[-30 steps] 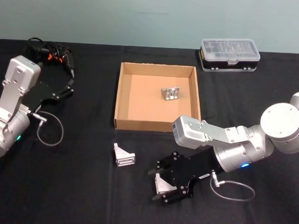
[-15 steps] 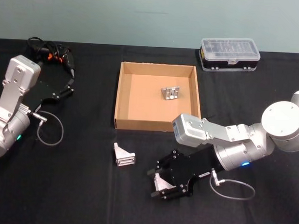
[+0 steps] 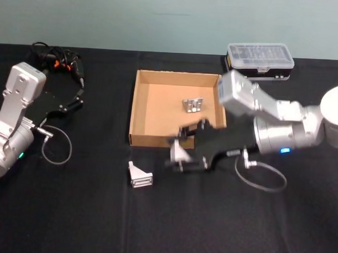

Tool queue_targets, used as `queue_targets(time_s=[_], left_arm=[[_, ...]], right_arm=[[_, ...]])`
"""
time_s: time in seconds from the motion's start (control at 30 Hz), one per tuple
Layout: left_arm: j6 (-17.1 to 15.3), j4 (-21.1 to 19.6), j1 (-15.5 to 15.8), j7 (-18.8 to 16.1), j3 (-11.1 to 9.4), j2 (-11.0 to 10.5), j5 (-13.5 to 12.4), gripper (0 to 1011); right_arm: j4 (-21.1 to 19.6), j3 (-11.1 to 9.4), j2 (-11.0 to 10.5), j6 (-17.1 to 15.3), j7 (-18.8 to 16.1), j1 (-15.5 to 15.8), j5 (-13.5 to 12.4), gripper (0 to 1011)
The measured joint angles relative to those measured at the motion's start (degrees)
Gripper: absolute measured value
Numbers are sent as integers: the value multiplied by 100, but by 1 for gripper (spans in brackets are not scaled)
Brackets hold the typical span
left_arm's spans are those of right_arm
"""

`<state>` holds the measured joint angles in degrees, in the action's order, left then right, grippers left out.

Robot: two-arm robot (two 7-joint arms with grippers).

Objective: Use one hand to pick up the angle iron from the table and place it into the box.

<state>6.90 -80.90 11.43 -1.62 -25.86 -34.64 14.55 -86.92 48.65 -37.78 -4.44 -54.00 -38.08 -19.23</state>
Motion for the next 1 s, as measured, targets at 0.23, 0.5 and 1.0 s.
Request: queue_targets(time_s=[0.23, 0.5, 1.0], left_arm=[[0, 0, 0, 0, 0, 0, 0, 1000], [0, 0, 0, 0, 0, 0, 0, 1000], [0, 0, 0, 0, 0, 0, 0, 1000]], right_arm=[[442, -337, 319, 202, 620, -101, 138, 517], [1187, -435, 809, 382, 984, -289, 421, 517], [2520, -250, 1508, 646, 983, -653, 989, 517]])
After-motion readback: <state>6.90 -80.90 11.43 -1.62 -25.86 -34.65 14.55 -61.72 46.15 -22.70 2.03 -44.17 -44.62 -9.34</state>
